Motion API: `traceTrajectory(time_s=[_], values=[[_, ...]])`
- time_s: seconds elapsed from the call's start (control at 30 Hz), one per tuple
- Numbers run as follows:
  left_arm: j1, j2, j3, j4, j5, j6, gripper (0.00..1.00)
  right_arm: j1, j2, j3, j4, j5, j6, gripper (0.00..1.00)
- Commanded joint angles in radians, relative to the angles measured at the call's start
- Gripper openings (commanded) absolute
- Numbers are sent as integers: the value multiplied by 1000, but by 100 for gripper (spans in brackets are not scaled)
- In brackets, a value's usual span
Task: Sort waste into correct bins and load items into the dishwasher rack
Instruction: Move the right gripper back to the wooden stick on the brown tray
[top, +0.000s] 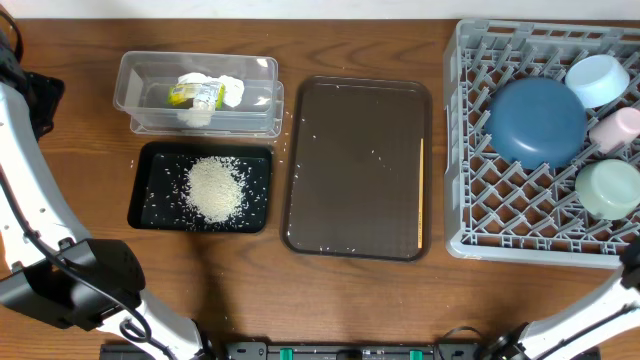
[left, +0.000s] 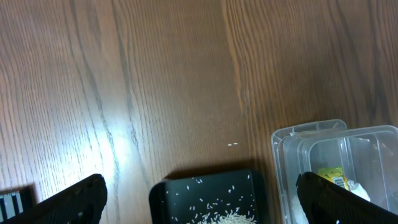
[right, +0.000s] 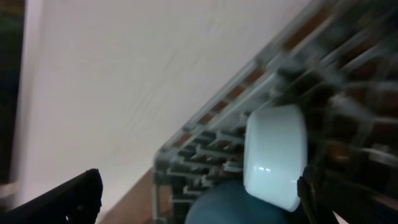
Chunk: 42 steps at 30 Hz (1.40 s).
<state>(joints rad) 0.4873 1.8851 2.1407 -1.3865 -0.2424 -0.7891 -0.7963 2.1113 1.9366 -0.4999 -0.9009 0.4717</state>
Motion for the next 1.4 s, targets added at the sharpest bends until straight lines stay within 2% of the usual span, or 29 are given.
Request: traceTrajectory(time_s=[0.0, 0.07, 0.3, 0.33, 0.37, 0.4, 0.43, 0.5, 0.53, 0.63, 0.77, 1.07, 1.2, 1.37], values=[[0, 6, 3, -3, -13, -2, 100, 21, -146, 12, -67, 301, -135, 99], [0, 6, 3, -3, -13, -2, 100, 42, -196, 12, -92, 373, -169, 99], [0, 6, 3, -3, -13, -2, 100, 156, -245, 12, -78, 367, -223, 99], [0, 6, 3, -3, -13, -2, 100, 185, -240, 12, -90, 396, -245, 96], [0, 6, 3, -3, -13, -2, 100, 218, -232, 12, -108, 451, -250, 86], [0, 6, 3, -3, -13, -2, 100, 254, -222, 12, -131, 521, -254, 66], [0, 6, 3, -3, -13, -2, 100, 291, -209, 12, -156, 602, -262, 36], [0, 6, 3, -3, -13, -2, 100, 361, -182, 12, -195, 771, -264, 4], [0, 6, 3, -3, -13, -2, 100, 391, -169, 12, -209, 856, -264, 1], [0, 6, 3, -3, -13, -2, 100, 462, -128, 12, -235, 1076, -264, 1], [0, 6, 3, -3, -13, -2, 100, 490, -72, 12, -240, 1175, -271, 1], [0, 6, 3, -3, -13, -2, 100, 483, 47, 12, -184, 1183, -271, 1], [0, 6, 3, -3, -13, -2, 100, 478, 84, 12, -182, 1094, -271, 1], [0, 6, 3, -3, -13, -2, 100, 475, 97, 12, -164, 1089, -301, 1]])
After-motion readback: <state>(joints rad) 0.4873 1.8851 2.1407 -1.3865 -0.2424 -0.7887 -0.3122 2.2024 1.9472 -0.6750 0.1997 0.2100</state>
